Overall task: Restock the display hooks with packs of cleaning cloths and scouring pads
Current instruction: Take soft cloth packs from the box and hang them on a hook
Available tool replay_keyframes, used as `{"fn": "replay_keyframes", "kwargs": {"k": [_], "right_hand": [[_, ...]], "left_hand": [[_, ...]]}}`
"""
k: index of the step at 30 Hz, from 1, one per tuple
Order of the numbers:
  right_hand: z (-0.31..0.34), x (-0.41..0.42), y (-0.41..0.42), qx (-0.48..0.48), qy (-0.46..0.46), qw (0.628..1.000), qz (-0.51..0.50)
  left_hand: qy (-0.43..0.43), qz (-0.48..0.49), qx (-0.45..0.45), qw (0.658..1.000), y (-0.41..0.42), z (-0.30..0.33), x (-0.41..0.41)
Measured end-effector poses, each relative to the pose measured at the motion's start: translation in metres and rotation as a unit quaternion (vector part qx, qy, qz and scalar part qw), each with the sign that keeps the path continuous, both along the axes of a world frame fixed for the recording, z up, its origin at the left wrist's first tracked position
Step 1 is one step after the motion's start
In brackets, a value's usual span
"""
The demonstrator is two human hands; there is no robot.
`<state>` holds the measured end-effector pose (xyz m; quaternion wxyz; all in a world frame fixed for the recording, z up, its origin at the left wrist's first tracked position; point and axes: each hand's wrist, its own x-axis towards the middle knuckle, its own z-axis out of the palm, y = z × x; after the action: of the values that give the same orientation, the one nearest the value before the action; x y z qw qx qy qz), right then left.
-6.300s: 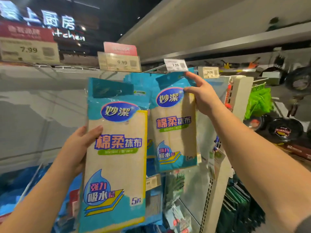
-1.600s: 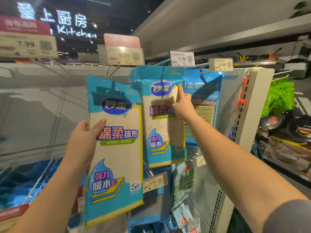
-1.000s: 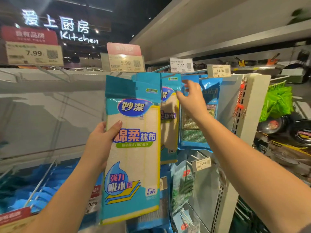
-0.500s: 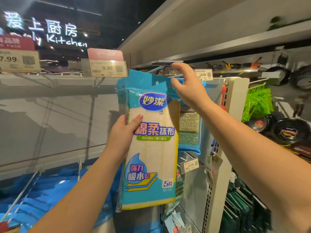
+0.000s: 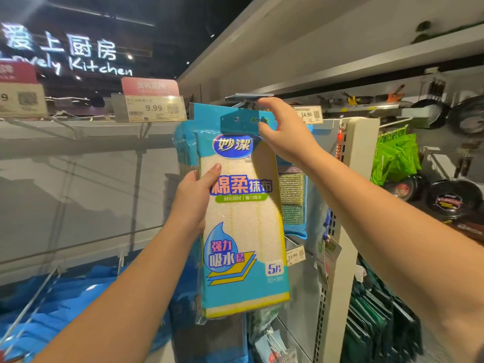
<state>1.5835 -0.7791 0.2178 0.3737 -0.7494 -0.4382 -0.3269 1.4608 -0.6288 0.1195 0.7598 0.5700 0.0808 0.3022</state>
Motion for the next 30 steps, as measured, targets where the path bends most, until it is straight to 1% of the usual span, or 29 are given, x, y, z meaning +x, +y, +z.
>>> {"fn": "replay_keyframes", "kwargs": {"k": [5,11,17,20,22,24,25,27,28,30], "right_hand": [[0.0,0.001,0.001,-0.011,-0.008,1.0,-0.005],[-0.001,0.002,0.001,-0.025,-0.024,0.999,-0.015],[-0.005,0.001,0.005,-0.068,-0.05,0.994,-0.067],[-0.018,0.006,0.003,-0.054,-0.028,0.997,-0.052],[-0.043,0.008,0.002,-0.024,0.016,0.999,-0.031],[-0.086,0.004,0.003,0.002,0.097,0.995,-0.015],[-0.11,0.001,0.003,0.009,0.151,0.988,-0.01],[-0.152,-0.01,0.004,0.014,0.267,0.964,0.001],[-0.169,-0.015,0.006,0.018,0.309,0.951,0.015],[-0.189,-0.023,0.013,0.014,0.349,0.936,0.039]], "left_hand": [[-0.005,0.002,-0.011,1.0,-0.002,0.004,0.001],[0.013,0.001,-0.003,1.0,-0.003,0.007,0.006],[0.025,0.018,-0.012,0.999,0.006,0.007,0.015],[0.04,0.014,-0.04,0.998,0.01,0.007,0.021],[0.041,0.016,-0.048,0.998,0.013,0.005,0.025],[0.046,0.034,-0.034,0.998,0.016,0.004,0.026],[0.047,0.04,-0.022,0.998,0.017,0.002,0.027],[0.055,0.046,0.005,0.997,0.019,0.0,0.029],[0.059,0.054,0.018,0.997,0.02,-0.002,0.03],[0.058,0.074,0.032,0.995,0.021,-0.006,0.034]]}}
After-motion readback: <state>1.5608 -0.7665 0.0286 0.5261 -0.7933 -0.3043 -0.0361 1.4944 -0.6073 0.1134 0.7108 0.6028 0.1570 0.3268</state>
